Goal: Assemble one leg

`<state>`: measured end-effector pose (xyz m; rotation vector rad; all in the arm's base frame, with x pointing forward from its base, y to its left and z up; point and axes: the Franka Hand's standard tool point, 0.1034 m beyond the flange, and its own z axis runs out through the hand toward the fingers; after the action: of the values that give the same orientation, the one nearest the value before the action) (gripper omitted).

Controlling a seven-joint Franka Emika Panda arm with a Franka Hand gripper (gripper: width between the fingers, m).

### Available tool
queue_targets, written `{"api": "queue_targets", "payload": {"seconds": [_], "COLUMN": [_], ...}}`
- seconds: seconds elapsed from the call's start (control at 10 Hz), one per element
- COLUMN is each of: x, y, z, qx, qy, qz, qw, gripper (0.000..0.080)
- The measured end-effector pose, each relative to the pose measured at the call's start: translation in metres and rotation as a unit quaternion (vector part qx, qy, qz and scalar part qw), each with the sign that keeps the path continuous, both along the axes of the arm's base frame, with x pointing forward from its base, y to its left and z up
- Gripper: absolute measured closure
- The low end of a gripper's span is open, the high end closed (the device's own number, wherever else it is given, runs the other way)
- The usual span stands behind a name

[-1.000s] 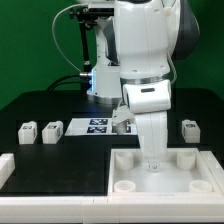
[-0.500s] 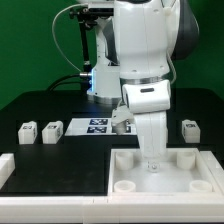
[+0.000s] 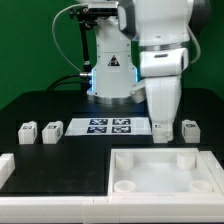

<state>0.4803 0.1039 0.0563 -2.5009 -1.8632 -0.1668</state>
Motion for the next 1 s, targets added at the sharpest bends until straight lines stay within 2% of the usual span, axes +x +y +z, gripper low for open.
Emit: {"api": "queue_targets", "payload": {"seconds": [0.1, 0.2, 0.3, 0.4, 0.5, 0.7, 0.8, 0.9, 1.0], "x": [-0.010, -0.013, -0.010, -0.006, -0.008, -0.010, -0.020, -0.037, -0.046], "y": [0.024, 0.039, 0.051, 0.050, 0.049, 0.051, 0.054, 0.053, 0.052], "z": [0.008, 0.011, 0.019, 0.020, 0.015, 0.015, 0.010, 0.004, -0.001], "qx": [0.005, 0.012, 0.016, 0.026, 0.033, 0.040, 0.052, 0.052, 0.049], "qy": [0.005, 0.010, 0.015, 0.009, 0.021, 0.028, 0.034, 0.046, 0.053], "qz": [-0.060, -0.131, -0.191, -0.211, -0.281, -0.351, -0.431, -0.479, -0.503], "qw": [0.998, 0.991, 0.981, 0.977, 0.959, 0.935, 0.900, 0.875, 0.861], "gripper": [0.0150, 0.0150, 0.0150, 0.0150, 0.0150, 0.0150, 0.0150, 0.0150, 0.0150]}}
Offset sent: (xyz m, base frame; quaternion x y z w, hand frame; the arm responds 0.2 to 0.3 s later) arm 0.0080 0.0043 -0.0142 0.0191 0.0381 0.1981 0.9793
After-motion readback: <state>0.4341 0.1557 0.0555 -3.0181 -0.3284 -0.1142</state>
